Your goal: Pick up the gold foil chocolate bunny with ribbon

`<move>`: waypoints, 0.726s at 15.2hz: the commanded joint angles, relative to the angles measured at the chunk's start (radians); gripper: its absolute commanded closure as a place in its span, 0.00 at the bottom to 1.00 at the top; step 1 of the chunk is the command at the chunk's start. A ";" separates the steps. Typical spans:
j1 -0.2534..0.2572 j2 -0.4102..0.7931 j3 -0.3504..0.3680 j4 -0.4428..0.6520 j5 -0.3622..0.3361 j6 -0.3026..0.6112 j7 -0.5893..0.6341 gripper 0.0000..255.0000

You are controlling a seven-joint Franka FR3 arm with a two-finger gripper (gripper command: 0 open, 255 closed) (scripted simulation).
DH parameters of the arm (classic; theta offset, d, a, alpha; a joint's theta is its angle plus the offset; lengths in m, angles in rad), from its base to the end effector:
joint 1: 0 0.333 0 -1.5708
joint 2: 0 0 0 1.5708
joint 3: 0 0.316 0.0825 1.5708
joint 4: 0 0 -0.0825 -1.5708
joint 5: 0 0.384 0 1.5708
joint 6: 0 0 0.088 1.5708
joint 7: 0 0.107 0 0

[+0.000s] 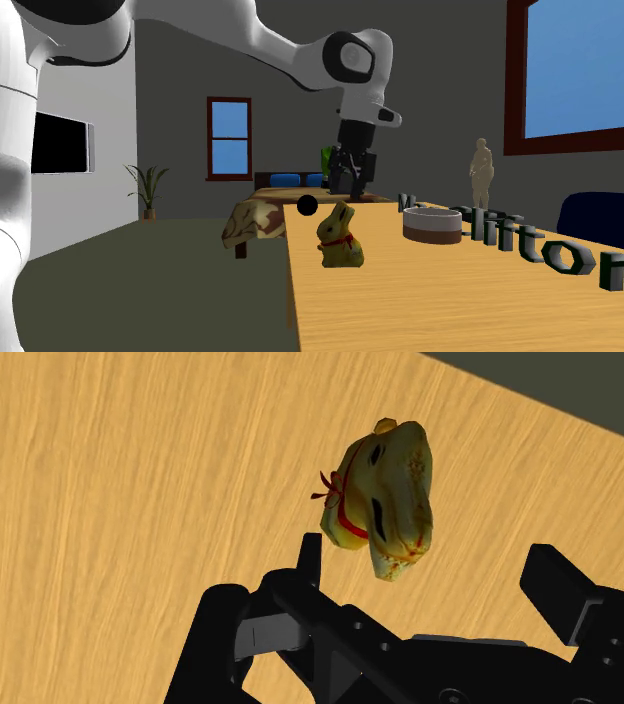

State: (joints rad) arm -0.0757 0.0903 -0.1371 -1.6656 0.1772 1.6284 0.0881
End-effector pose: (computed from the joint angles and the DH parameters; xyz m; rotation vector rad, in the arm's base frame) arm 0.5684 -0.1016 0.5352 -2.9270 0.4762 0.1723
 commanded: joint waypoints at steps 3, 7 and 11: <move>-0.003 0.034 -0.002 -0.003 0.014 0.029 0.000 0.00; -0.002 0.037 -0.001 -0.060 0.016 0.088 -0.010 0.00; -0.002 0.038 -0.001 -0.058 0.016 0.087 -0.010 1.00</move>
State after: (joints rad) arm -0.0780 0.1278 -0.1382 -1.7229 0.1928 1.7147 0.0778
